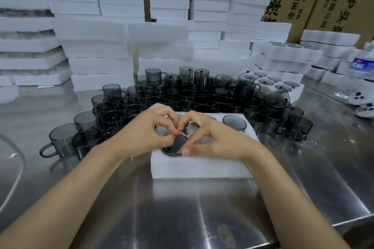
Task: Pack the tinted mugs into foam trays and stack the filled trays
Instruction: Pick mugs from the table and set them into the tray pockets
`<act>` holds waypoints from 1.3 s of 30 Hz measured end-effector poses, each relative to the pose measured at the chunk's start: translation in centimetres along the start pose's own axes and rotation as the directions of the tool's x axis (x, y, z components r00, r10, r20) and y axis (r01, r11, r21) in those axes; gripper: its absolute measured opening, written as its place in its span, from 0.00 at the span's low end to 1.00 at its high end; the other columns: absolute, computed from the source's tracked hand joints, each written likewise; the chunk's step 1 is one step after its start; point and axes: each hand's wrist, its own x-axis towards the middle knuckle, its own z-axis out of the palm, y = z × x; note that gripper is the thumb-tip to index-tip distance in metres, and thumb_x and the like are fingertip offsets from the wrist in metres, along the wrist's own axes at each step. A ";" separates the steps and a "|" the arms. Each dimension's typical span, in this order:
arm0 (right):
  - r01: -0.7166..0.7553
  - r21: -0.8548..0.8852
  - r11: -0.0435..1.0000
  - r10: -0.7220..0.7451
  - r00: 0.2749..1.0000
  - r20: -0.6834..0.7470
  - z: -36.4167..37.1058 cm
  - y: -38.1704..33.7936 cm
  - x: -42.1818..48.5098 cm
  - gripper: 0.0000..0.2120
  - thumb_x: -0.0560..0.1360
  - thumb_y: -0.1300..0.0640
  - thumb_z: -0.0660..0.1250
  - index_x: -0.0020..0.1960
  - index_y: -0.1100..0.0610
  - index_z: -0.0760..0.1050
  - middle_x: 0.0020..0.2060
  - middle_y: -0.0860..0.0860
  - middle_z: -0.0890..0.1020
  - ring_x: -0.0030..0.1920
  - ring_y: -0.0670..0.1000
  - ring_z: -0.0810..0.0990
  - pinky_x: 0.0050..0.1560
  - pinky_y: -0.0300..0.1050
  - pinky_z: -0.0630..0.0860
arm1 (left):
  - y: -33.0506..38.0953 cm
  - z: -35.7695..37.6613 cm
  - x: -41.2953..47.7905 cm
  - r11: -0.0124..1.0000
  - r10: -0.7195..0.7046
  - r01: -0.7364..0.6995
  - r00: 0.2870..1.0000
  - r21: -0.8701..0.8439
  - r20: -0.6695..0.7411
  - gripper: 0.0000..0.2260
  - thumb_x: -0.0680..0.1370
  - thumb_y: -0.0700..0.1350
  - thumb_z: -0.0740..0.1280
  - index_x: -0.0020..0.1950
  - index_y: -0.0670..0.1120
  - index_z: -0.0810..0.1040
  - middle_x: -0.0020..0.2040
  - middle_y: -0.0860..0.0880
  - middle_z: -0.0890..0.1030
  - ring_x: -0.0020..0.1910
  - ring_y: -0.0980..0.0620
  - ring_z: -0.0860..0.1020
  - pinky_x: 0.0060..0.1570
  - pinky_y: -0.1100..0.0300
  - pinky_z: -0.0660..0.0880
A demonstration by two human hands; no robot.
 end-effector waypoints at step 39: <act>0.038 0.307 0.951 0.041 0.968 -0.248 -2.5 1.7 -2.2 0.27 0.68 0.61 0.72 0.64 0.46 0.70 0.51 0.50 0.75 0.53 0.45 0.78 0.53 0.39 0.75 | -0.2 0.5 -0.1 0.997 -0.056 0.056 0.998 -0.060 -0.011 0.08 0.72 0.34 0.71 0.42 0.47 0.85 0.47 0.58 0.81 0.57 0.61 0.74 0.60 0.72 0.64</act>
